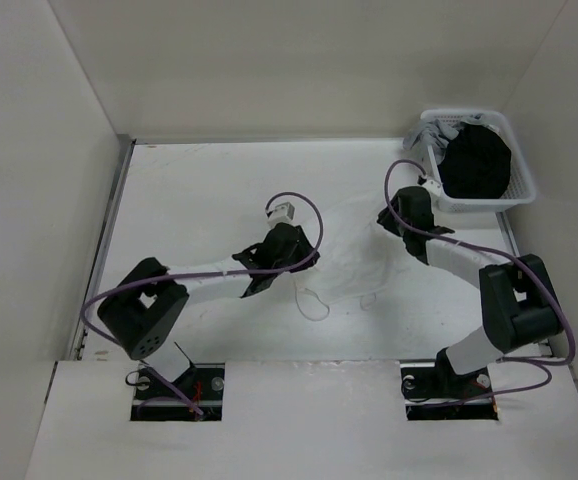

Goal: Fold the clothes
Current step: Move the tank top to the center of the board, then flatten the tank top out

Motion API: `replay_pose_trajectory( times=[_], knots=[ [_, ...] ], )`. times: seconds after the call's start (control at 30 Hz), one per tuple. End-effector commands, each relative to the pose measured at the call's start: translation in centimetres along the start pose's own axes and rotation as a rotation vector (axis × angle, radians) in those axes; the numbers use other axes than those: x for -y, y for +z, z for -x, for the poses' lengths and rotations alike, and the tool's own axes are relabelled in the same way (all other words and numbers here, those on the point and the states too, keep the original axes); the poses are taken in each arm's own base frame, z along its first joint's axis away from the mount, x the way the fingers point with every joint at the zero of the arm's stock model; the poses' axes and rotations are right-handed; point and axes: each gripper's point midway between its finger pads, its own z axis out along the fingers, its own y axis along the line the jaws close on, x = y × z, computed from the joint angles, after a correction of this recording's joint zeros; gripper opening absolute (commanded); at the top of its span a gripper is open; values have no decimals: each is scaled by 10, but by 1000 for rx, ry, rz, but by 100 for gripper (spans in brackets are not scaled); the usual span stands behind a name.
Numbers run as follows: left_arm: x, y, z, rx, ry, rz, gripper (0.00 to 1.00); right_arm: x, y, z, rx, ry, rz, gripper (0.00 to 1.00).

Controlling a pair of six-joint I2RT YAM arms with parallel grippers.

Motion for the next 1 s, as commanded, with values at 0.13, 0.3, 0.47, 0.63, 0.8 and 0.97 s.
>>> replay_pose_trajectory(
  times=[0.13,0.3,0.47,0.63,0.8,0.97],
  knots=[
    [11,25,-25,-97,-258,-21,20,-30,0,13,55,27,143,40],
    [1,29,-39,-94,-320,16,30,-24,-6,10,62,36,165,41],
    [6,37,-42,-92,-365,-4,31,-25,-9,4,50,48,198,41],
    [-5,38,-38,-59,-387,21,30,-25,-7,3,50,60,204,42],
    [-16,34,-39,-33,-432,28,32,-22,-5,8,58,72,197,50],
    [-22,28,-42,-7,-470,21,34,-24,-7,12,67,75,203,51]
  ],
)
